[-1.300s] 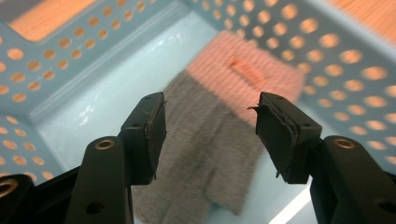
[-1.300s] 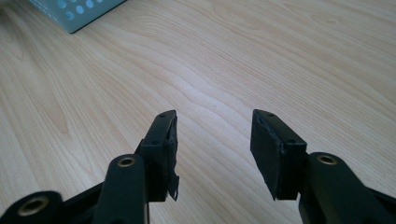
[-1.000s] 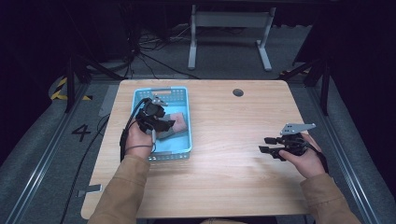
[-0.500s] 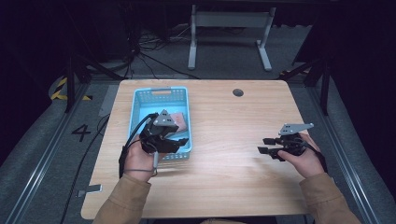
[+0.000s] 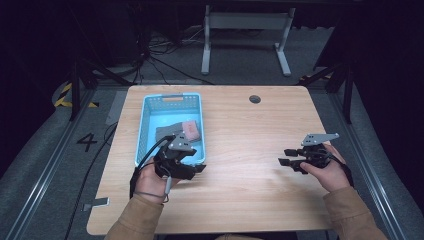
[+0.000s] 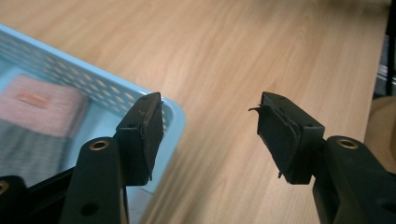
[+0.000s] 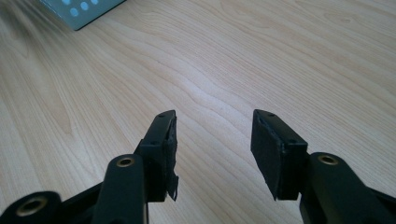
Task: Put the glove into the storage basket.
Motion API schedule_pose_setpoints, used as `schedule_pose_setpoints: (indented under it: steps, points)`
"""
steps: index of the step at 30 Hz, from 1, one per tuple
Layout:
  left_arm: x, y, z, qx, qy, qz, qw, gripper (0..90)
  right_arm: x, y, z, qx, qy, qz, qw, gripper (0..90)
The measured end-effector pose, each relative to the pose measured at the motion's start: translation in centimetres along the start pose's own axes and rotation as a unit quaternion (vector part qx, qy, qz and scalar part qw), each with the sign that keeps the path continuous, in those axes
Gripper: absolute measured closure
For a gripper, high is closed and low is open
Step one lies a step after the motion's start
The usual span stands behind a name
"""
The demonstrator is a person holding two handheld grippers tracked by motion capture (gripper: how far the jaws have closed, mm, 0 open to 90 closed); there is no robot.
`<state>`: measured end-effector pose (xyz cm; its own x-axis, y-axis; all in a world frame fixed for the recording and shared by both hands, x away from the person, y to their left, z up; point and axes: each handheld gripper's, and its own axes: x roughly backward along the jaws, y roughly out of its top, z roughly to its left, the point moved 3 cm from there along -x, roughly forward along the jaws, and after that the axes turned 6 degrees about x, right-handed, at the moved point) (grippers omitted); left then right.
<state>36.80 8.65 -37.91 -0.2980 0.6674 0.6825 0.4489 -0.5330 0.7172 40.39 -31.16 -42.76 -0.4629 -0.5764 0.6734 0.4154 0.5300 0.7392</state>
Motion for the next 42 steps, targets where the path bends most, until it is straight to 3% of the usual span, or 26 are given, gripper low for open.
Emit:
schedule_pose_setpoints:
  steps: [1,2,12,20,26,31,37,42]
  points:
    - [-0.5,-0.7,0.0,-0.001,-0.018,-0.003,0.9998,41.1,0.1,0.0,0.0,0.0,-0.001,0.0,1.0,51.4]
    - [-0.7,-1.0,0.0,-0.001,-0.022,-0.005,0.9997,40.7,0.1,0.0,0.0,0.001,-0.001,0.001,1.0,51.3]
    - [-2.7,-3.4,-1.1,-0.017,-0.029,-0.017,0.9993,39.7,0.0,-0.4,-0.1,-0.001,0.001,0.006,1.0,51.1]
    - [-4.6,-5.3,-1.4,0.005,-0.038,-0.037,0.9986,37.5,-0.3,-0.7,-0.1,-0.003,0.002,0.011,0.9999,50.9]
    - [-6.4,-6.6,-1.3,-0.006,-0.027,-0.026,0.9993,36.6,-0.9,-1.0,0.1,-0.002,0.006,0.021,0.9998,50.9]
    - [-7.3,-7.2,-1.4,-0.02,-0.017,-0.001,0.9997,35.6,-1.8,-1.3,0.2,-0.001,0.01,0.034,0.9994,50.8]
    - [-7.5,-7.5,-0.9,-0.01,-0.017,0.01,0.9998,35.2,-2.6,-2.1,0.0,-0.005,0.011,0.048,0.9988,50.8]
    - [-7.5,-7.4,-1.0,-0.009,-0.016,0.005,0.9998,35.2,-2.8,-2.4,0.0,-0.004,0.01,0.052,0.9986,49.9]
